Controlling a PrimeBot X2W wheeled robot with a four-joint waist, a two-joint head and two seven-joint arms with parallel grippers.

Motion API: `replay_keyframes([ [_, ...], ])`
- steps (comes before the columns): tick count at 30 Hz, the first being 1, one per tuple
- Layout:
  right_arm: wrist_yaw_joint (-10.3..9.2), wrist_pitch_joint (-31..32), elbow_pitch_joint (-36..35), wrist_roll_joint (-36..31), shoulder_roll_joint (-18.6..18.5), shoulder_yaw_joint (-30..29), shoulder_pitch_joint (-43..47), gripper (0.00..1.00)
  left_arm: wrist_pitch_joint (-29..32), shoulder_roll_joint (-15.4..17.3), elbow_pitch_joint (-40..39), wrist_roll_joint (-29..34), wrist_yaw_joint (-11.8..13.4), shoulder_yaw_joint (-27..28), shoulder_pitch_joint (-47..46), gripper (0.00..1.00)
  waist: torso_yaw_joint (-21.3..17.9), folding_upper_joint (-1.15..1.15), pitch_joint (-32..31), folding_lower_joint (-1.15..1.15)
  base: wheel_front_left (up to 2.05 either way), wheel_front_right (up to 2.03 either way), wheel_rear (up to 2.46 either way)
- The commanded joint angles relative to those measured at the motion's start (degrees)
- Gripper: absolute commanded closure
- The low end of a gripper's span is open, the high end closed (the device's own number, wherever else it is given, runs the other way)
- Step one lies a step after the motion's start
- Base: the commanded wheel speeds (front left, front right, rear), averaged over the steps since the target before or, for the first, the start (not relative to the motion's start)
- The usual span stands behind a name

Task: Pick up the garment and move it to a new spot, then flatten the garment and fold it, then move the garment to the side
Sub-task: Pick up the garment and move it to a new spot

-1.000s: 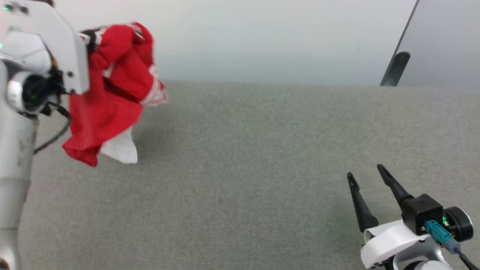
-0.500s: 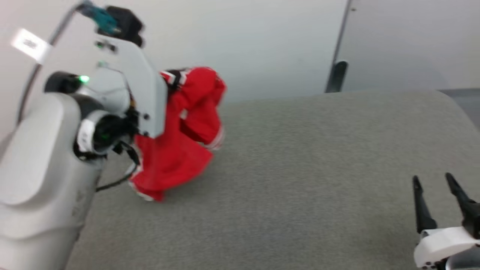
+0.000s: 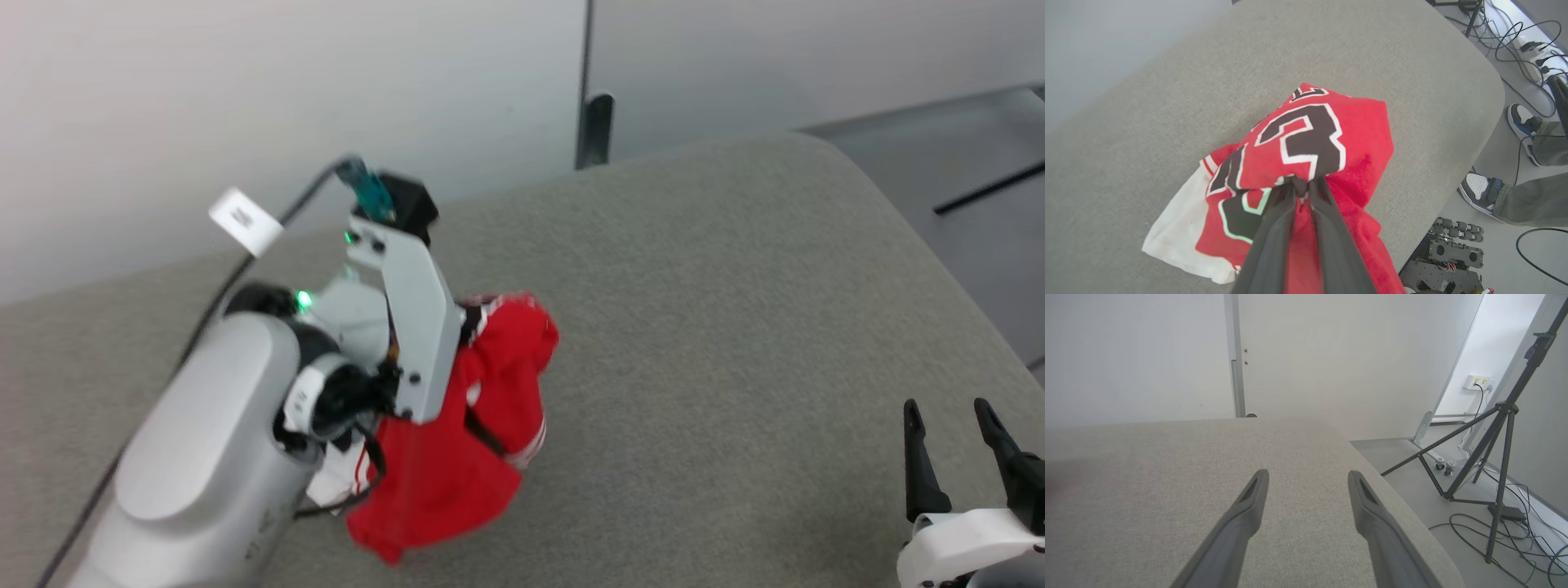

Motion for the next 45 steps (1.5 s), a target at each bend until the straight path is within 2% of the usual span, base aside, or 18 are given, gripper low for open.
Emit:
replay_keyframes([
  [1, -0.02, -0.65, 0.71, 0.24, 0.53, 0.14, -1.33, 0.0, -0.01, -0.07, 1.31, -0.27, -0.48, -0.55, 1.5, 1.0, -3.35, 0.0, 3.32, 0.0, 0.0, 0.0, 0.0],
  [9, -0.02, -2.83, 4.33, 0.29, 1.46, 0.32, -3.08, 0.0, -2.55, -2.02, 9.63, -1.53, -2.14, -2.17, 4.94, 1.0, -4.69, 0.0, 5.49, 0.0, 0.0, 0.0, 0.0],
  [11, -0.02, -3.12, 4.94, 0.12, 1.62, 0.46, -3.51, 0.0, -3.18, -2.55, 11.08, -1.44, -2.75, -2.55, 4.81, 0.74, -4.55, 0.0, 5.65, 0.0, 0.0, 0.0, 0.0],
  [13, -0.02, -3.19, 5.4, -0.01, 1.73, 0.59, -3.56, 0.0, -3.63, -2.81, 12.11, -1.43, -3.24, -2.72, 4.2, 0.38, -4.16, 0.0, 5.52, 0.0, 0.0, 0.0, 0.0],
  [14, -0.02, -3.26, 5.67, -0.08, 1.78, 0.61, -3.6, 0.0, -4.08, -3.01, 12.45, -1.65, -3.42, -2.52, 3.67, 0.0, -3.86, 0.0, 5.33, 0.0, 0.0, 0.0, 0.0],
  [19, -0.02, -2.61, 5.59, -0.49, 1.84, 1.18, -2.79, 0.0, -4.56, -3.04, 13.22, -1.66, -4.37, -2.75, 2.7, 0.0, -1.61, 0.0, 2.99, 0.0, 0.0, 0.0, 0.0],
  [27, -0.02, -0.85, 3.62, -0.34, 0.14, 2.56, -0.84, 0.0, -8.19, -2.47, 10.04, -2.73, -5.06, -0.79, 4.2, 0.0, 3.53, 0.0, -1.65, 0.0, 0.0, 0.0, 0.0],
  [37, -0.02, 0.24, 1.83, 0.73, -1.15, 4.67, 1.02, 0.0, -21.65, -1.0, 5.33, -2.13, -7.68, 3.1, 9.09, 0.0, 9.23, 0.0, -5.35, 0.0, 0.0, 0.0, 0.0],
  [38, -0.02, 0.24, 1.83, 0.73, -1.15, 4.67, 1.02, 0.0, -21.65, -1.0, 5.33, -2.13, -7.68, 3.1, 9.09, 0.0, 9.23, 0.0, -5.35, 0.0, 0.0, 0.0, 0.0],
  [45, -0.02, 0.17, 1.59, 0.94, -1.27, 5.19, 1.94, 0.0, -34.61, -1.34, 4.05, -1.63, -9.28, 5.66, 13.85, 0.0, 12.01, 0.0, -6.76, 0.0, 0.0, 0.0, 0.0],
])
